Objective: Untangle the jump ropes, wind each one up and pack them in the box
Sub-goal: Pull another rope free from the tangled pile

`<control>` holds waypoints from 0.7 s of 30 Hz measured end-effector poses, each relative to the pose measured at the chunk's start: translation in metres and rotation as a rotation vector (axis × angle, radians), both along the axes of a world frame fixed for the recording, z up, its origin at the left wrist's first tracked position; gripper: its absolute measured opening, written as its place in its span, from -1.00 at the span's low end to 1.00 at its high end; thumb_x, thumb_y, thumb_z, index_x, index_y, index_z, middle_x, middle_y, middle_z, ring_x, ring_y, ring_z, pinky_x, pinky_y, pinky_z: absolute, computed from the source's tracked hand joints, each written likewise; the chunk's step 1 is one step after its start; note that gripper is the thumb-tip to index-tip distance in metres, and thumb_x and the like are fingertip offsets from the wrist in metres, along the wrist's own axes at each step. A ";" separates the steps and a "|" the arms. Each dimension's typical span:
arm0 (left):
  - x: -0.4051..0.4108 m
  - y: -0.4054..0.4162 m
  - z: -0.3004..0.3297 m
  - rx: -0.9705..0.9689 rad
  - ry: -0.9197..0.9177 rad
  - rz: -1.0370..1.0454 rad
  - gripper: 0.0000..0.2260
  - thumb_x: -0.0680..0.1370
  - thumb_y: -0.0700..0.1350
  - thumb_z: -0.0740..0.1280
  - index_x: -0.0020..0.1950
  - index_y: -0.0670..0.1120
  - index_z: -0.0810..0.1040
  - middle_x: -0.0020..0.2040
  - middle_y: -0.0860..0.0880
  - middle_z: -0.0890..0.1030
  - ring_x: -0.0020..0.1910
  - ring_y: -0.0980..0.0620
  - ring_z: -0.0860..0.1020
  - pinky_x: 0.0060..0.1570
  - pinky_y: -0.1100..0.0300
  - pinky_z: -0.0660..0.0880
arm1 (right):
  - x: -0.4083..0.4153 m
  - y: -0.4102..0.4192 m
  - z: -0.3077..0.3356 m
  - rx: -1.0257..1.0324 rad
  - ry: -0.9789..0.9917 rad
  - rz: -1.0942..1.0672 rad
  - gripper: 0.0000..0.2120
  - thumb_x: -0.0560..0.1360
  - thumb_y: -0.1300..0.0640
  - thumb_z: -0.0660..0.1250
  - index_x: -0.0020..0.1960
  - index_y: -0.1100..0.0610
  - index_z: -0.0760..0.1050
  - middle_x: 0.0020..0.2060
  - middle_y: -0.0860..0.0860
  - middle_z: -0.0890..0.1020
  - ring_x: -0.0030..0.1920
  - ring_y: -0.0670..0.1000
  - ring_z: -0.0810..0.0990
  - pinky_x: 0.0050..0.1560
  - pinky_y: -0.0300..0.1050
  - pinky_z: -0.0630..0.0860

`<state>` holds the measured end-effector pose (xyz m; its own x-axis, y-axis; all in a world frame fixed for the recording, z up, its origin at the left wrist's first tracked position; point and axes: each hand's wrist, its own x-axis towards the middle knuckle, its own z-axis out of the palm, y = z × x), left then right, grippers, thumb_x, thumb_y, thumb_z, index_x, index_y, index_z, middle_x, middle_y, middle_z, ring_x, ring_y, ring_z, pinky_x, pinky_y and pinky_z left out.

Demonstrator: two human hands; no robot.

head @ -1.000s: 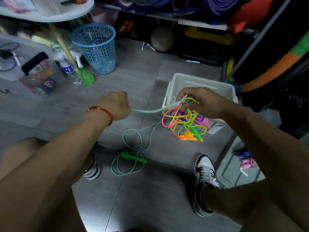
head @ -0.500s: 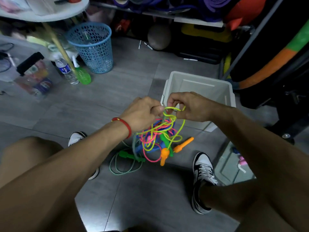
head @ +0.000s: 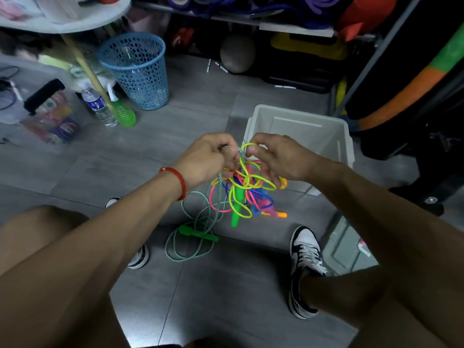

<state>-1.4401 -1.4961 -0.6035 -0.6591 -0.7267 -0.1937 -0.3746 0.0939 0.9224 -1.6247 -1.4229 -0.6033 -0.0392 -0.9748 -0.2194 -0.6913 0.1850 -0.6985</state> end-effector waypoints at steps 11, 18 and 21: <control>0.001 0.000 0.007 0.027 -0.007 -0.002 -0.79 0.66 -0.28 0.20 -0.14 -0.16 0.52 -0.14 -0.13 0.57 -0.11 -0.06 0.55 -0.03 -0.10 0.63 | -0.008 0.001 -0.035 0.247 0.596 -0.069 -0.66 0.58 -0.10 0.24 0.22 0.11 0.49 0.23 0.20 0.54 0.24 0.25 0.53 0.22 -0.01 0.46; -0.003 0.002 0.012 0.121 0.091 -0.020 -0.86 0.46 -0.19 0.24 -0.30 -0.07 0.49 -0.06 -0.23 0.70 -0.03 -0.18 0.62 0.11 -0.22 0.55 | 0.003 -0.004 -0.008 -0.080 0.278 0.291 -0.74 0.42 -0.11 0.38 0.04 -0.05 0.45 -0.02 -0.05 0.55 0.07 0.04 0.50 0.18 0.05 0.45; -0.006 0.003 0.008 0.088 0.129 0.006 -0.82 0.51 -0.15 0.22 -0.24 -0.15 0.54 -0.12 -0.18 0.69 -0.10 -0.10 0.63 0.06 -0.09 0.60 | 0.002 -0.003 -0.019 -0.098 0.335 0.258 -0.71 0.45 -0.23 0.36 0.08 -0.18 0.37 -0.02 -0.08 0.53 0.10 0.06 0.49 0.16 0.04 0.44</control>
<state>-1.4463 -1.4934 -0.5958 -0.6785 -0.7146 -0.1704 -0.2527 0.0092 0.9675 -1.6223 -1.4257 -0.6223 0.1556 -0.9776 -0.1421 -0.8975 -0.0798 -0.4337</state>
